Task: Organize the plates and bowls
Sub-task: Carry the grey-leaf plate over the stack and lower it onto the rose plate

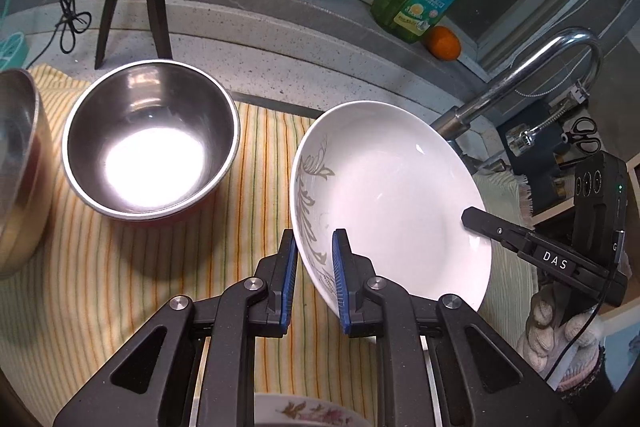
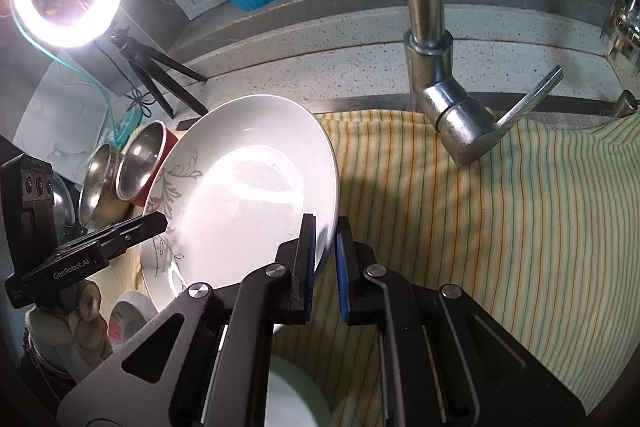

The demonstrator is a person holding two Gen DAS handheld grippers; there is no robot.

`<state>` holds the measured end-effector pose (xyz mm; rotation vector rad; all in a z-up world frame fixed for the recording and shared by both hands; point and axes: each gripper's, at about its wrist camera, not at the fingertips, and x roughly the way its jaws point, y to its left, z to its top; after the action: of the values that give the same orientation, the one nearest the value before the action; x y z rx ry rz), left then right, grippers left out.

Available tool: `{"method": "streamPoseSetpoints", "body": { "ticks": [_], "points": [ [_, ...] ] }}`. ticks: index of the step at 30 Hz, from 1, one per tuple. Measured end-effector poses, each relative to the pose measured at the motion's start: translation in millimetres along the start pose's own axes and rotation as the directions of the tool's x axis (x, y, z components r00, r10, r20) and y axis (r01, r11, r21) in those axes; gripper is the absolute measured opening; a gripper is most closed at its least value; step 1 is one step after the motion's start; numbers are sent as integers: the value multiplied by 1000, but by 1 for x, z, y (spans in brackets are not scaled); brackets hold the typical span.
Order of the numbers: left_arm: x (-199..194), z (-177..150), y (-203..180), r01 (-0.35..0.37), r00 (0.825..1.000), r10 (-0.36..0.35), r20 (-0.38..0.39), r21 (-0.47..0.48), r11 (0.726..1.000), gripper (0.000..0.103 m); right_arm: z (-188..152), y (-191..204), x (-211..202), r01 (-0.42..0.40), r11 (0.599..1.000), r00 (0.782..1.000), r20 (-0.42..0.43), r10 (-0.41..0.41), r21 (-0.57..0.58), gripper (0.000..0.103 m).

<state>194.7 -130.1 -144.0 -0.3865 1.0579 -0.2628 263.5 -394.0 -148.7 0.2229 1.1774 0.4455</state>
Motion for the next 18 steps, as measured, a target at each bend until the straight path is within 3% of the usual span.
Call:
{"method": "streamPoseSetpoints", "body": {
  "ticks": [10,18],
  "points": [
    [-50,-16,10,28,999,-29,34,27,999,15,-25,47,-39,-18,999,999,42,19,-34,10],
    [-83,-37,24,43,998,-44,33,44,998,15,-65,84,-61,-30,999,998,52,32,-36,11]
  ]
}}
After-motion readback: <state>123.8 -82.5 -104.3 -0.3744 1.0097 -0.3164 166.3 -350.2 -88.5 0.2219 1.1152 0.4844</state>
